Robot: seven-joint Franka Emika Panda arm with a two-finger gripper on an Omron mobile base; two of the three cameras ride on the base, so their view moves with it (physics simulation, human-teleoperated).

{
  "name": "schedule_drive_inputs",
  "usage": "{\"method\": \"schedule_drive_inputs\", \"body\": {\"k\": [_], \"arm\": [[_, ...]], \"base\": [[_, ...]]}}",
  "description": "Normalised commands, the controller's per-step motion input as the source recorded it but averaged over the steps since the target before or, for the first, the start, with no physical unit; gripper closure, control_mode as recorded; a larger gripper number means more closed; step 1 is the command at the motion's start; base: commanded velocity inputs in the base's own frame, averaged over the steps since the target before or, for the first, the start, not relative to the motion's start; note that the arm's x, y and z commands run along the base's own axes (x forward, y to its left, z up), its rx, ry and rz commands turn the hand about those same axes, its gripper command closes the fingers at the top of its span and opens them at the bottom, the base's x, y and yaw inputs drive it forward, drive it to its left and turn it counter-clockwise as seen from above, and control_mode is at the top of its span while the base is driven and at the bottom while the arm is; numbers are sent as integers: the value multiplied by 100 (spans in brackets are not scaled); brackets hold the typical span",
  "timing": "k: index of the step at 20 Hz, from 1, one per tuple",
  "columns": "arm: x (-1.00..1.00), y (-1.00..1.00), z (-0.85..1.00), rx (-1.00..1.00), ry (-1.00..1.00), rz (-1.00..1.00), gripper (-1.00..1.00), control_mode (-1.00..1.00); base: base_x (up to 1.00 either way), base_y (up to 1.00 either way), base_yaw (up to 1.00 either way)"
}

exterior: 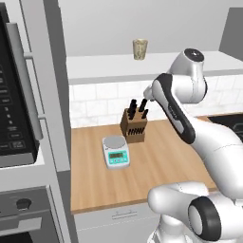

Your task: Gather all objects into one cabinet and sort the glasses and bowls to opposite sides.

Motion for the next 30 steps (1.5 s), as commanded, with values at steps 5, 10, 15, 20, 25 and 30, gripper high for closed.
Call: {"method": "schedule_drive_inputs", "body": {"k": [5, 10, 15, 20, 25, 30], "arm": [[-17, 4, 38, -3, -11, 0, -100, -100], [0, 9, 73, 0, 0, 0, -100, -100], [5, 2, 70, 1, 0, 0, -100, -100], [32, 5, 40, 0, -4, -2, -100, -100], [43, 15, 17, 0, -17, -6, -100, -100], [33, 14, 7, 0, -19, -7, -100, -100]], "base": [[0, 0, 0], [0, 0, 0], [0, 0, 0], [0, 0, 0], [0, 0, 0], [0, 0, 0]]}}
